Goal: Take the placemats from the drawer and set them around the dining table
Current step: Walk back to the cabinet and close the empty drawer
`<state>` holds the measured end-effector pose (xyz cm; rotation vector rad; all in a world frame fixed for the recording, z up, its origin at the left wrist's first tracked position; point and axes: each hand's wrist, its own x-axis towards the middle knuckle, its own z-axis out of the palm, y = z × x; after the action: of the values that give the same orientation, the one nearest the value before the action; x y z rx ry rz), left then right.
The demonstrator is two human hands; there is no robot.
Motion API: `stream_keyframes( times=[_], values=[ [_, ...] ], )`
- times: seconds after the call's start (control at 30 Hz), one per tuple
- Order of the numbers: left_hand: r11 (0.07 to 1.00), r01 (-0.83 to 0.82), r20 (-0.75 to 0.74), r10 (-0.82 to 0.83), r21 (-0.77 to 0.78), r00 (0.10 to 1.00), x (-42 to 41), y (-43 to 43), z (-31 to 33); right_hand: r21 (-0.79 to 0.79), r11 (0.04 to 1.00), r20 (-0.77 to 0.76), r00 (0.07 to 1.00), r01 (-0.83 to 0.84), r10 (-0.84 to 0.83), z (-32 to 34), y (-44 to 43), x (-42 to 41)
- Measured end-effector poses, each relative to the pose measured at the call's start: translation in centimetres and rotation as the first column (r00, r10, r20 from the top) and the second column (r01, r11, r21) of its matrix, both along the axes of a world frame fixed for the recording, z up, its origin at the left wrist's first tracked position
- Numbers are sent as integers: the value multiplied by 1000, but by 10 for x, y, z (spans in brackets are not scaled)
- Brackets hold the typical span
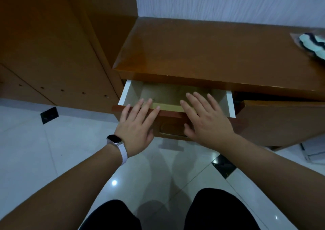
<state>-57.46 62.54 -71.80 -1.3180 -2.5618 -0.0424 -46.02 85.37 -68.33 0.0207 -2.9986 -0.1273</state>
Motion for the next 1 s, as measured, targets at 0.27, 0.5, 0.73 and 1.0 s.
stream_keyframes(
  times=[0.27,0.5,0.73,1.0],
  values=[
    [1000,-11,-5,12,9,1000,-12,12,0,31,998,-52,997,57,-55,-3,9,-15],
    [999,-33,-16,32,-30,999,-23,23,5,54,996,-50,996,72,-70,-1,19,-30],
    [1000,-23,-98,22,-5,995,-37,32,-1,59,996,-144,988,67,-58,2,35,-43],
    [990,-71,-197,94,121,976,-61,53,-16,76,994,-241,969,76,-56,-6,51,-60]
  ],
)
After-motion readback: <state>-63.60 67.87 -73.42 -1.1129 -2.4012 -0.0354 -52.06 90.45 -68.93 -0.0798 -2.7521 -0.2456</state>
